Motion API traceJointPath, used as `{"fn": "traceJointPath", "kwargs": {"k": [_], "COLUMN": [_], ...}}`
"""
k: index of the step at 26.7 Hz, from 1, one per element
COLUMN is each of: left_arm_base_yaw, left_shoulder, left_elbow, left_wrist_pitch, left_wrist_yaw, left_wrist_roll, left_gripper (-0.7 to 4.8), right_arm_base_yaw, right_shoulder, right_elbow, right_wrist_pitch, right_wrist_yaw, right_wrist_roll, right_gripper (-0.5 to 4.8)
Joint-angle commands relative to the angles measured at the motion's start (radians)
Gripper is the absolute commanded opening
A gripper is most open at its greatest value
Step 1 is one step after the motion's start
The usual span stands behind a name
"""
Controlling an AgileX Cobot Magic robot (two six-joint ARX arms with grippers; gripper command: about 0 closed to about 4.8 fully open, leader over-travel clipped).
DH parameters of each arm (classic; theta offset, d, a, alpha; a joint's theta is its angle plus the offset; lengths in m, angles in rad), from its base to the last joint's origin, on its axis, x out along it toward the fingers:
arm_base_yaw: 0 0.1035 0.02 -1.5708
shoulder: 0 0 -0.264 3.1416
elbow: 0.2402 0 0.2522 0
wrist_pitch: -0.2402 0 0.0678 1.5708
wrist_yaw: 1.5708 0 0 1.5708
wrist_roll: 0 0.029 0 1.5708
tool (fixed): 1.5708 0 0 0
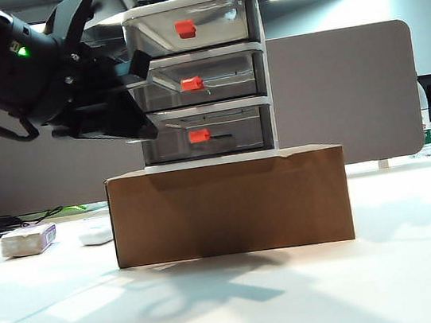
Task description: Open the third layer of the drawer on the table, pick up the transparent tape on the table and put it in, and finally close the drawer.
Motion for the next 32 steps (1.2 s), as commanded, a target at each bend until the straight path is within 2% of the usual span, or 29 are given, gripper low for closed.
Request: {"fn": "traceJointPath", "kwargs": {"k": [1,3,5,7,12,14,16,19,21,23,28,32], "left_arm_base_yaw": [-0.001,-0.022,-0.056,-0.081,-0.093,-0.095,-0.094,-0.093,-0.1,-0.099,-0.099,-0.093], "left_shoulder": [-0.07,-0.15,-0.266,-0.409,-0.772,-0.986,-1.211,-1.202,-1.169,-1.178,-1.189,-1.192], "left_elbow": [0.002,-0.004,-0.022,-0.046,-0.117,-0.167,-0.227,-0.242,-0.261,-0.309,-0.399,-0.473], "left_wrist_pitch": [-0.115,-0.228,-0.322,-0.401,-0.543,-0.608,-0.699,-0.77,-0.751,-0.649,-0.451,-0.367], "left_wrist_yaw": [0.102,0.089,-0.002,-0.044,-0.043,-0.042,-0.084,-0.133,-0.133,-0.134,-0.17,-0.18], "left_wrist_roll": [0.005,0.031,0.073,0.086,-0.006,-0.036,-0.049,-0.081,-0.085,-0.086,-0.085,-0.084], "left_gripper": [-0.06,-0.06,-0.06,-0.06,-0.06,-0.06,-0.06,-0.06,-0.06,-0.06,-0.06,-0.06], "right_arm_base_yaw": [0.0,0.0,0.0,-0.005,-0.004,-0.003,-0.003,-0.001,0.005,0.006,0.013,0.013], "right_shoulder": [-0.029,-0.071,-0.132,-0.202,-0.398,-0.533,-0.678,-0.821,-0.912,-1.006,-1.096,-1.107], "right_elbow": [-0.003,-0.003,-0.011,-0.039,-0.18,-0.307,-0.444,-0.583,-0.681,-0.774,-0.912,-1.008], "right_wrist_pitch": [-0.048,-0.057,-0.087,-0.102,-0.105,-0.105,-0.105,-0.087,-0.06,-0.026,0.08,0.221], "right_wrist_yaw": [0.001,0.004,0.031,0.042,0.042,0.043,0.05,0.08,0.112,0.161,0.168,0.176], "right_wrist_roll": [-0.044,-0.055,-0.055,-0.054,-0.031,0.017,0.029,0.029,0.029,0.029,0.076,0.077], "right_gripper": [-0.05,-0.05,-0.05,-0.05,-0.05,-0.05,-0.05,-0.05,-0.05,-0.05,-0.05,-0.05]}}
